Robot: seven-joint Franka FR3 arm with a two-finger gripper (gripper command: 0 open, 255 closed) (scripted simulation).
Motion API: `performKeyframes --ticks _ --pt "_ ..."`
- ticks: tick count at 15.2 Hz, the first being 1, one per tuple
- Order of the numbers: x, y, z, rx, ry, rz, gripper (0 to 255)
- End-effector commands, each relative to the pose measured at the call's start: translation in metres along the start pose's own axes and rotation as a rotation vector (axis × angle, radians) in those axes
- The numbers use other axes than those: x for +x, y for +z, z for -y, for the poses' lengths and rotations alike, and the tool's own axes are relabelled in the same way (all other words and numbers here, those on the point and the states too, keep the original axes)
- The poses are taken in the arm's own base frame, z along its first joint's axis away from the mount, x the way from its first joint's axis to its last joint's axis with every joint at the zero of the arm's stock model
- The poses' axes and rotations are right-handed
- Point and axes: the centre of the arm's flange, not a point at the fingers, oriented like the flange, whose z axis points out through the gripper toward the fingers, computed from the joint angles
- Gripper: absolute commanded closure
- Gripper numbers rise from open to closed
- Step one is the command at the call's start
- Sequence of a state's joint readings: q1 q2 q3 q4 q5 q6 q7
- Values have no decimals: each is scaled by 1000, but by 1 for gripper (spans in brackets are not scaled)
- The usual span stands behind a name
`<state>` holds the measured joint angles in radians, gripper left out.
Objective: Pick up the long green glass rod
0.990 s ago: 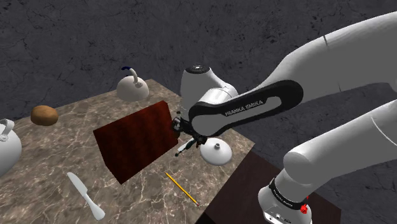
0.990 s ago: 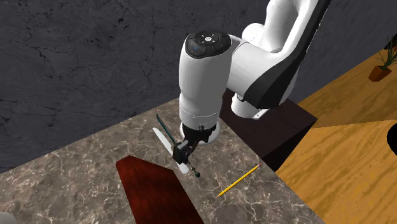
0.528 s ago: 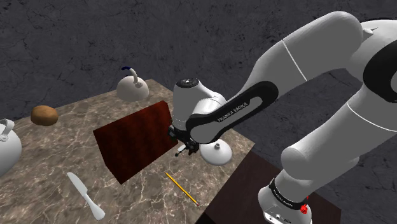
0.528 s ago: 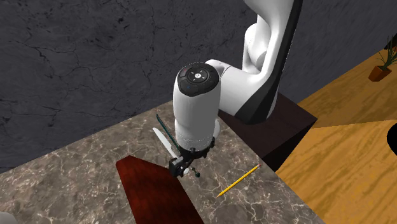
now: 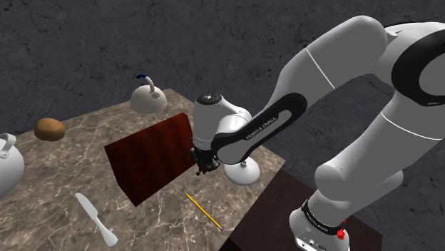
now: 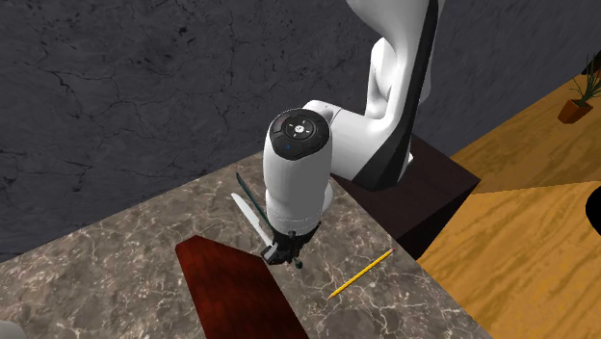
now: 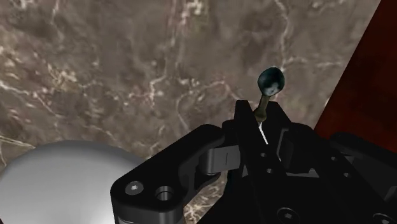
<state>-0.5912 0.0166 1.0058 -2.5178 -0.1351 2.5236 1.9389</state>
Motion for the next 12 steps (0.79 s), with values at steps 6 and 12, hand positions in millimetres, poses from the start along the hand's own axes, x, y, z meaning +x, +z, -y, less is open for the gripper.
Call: performKeyframes --ticks 6,12 --pt "0 0 -1 0 0 0 255" --pt "2 -32 0 0 0 0 255"
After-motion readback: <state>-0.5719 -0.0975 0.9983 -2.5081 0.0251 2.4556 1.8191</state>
